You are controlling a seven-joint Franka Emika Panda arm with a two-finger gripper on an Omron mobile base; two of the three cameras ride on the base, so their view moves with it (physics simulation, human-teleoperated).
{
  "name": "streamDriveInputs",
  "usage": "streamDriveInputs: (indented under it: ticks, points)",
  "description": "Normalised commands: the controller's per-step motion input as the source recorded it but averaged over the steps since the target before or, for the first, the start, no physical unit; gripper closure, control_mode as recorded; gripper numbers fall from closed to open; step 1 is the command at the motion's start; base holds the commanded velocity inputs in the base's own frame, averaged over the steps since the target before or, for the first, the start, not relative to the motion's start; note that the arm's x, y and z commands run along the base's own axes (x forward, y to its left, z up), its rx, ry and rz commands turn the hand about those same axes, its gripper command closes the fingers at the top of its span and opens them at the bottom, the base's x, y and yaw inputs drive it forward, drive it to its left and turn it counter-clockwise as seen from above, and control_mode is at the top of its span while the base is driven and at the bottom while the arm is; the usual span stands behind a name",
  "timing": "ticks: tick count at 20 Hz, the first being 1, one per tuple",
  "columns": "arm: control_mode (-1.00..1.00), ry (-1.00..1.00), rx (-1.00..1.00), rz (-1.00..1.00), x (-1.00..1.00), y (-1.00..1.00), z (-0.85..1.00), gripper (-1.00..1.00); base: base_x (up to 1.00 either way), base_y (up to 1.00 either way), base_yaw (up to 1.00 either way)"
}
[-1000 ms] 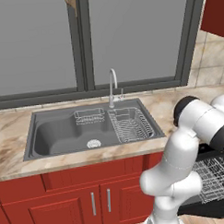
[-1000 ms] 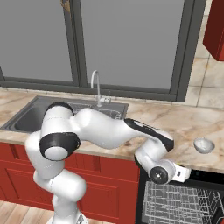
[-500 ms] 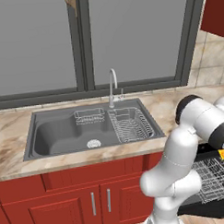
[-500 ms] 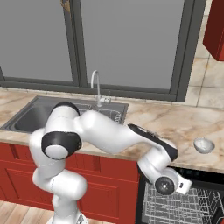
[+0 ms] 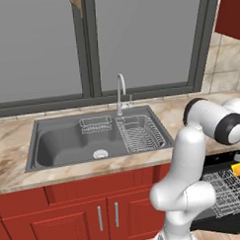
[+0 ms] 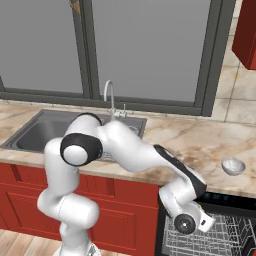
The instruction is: Pick up the cup and bowl from the counter, place them in the dishwasher, and close the dishwasher door.
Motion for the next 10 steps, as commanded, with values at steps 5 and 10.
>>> streamDriveInputs:
  ticks: [5, 10]
  points:
    - [-1.0, -0.1, 0.12, -0.06, -0.2, 0.0, -0.34, 1.0, 0.0, 0.0, 0.0]
    - [-1.0, -0.11, 0.03, 0.0, -0.41, -0.06, -0.34, 1.0, 0.0, 0.0, 0.0]
